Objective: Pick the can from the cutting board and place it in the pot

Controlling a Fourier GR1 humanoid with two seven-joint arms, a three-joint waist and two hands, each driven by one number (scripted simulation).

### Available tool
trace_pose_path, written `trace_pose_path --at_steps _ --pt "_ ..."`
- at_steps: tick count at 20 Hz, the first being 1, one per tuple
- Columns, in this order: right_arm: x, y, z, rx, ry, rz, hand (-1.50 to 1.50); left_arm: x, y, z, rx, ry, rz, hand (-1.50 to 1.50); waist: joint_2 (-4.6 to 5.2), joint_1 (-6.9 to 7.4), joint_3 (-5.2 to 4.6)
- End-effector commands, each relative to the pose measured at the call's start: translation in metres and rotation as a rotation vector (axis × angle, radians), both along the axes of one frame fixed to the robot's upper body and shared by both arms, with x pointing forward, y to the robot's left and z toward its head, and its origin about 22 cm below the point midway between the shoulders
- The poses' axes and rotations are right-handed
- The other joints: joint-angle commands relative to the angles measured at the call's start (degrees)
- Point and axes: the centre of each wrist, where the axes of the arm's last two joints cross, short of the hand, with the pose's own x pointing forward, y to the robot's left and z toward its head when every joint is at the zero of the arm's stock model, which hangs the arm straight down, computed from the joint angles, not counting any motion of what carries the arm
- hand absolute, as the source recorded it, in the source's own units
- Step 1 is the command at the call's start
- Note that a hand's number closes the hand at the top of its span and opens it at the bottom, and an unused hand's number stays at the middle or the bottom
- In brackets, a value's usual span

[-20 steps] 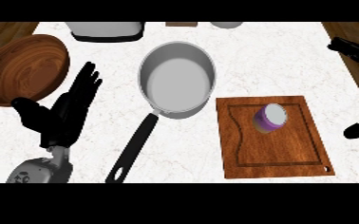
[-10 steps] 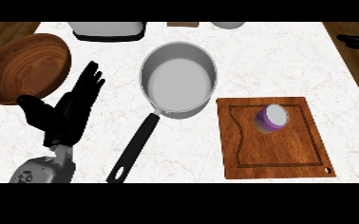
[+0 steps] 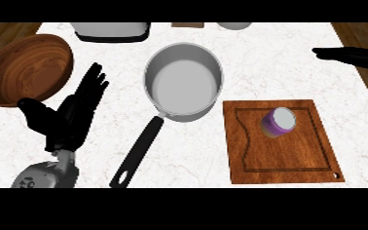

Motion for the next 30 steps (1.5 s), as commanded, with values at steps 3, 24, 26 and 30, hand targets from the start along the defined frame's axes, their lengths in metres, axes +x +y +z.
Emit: trace_pose_path --at_steps 3,24,26,30 --pt "0.001 0.006 -0.017 -0.125 0.082 0.021 -1.50 -0.002 0.012 0.002 -0.009 -0.006 0.032 0.00 -0.10 -0.30 0.03" --pt "-0.016 0.042 -0.068 -0.125 0.064 -0.040 -1.50 0.006 0.020 0.005 0.007 -0.005 0.010 0.00 -0.08 -0.55 0.03" --pt "-0.013 0.027 -0.068 -0.144 0.087 -0.066 -1.50 0.009 0.001 -0.004 0.011 -0.001 0.019 0.00 -0.05 -0.57 0.04" --pt "-0.023 0.058 -0.083 -0.200 0.058 -0.102 -1.50 -0.005 -0.003 0.000 0.003 -0.005 0.012 0.00 -0.11 -0.55 0.03"
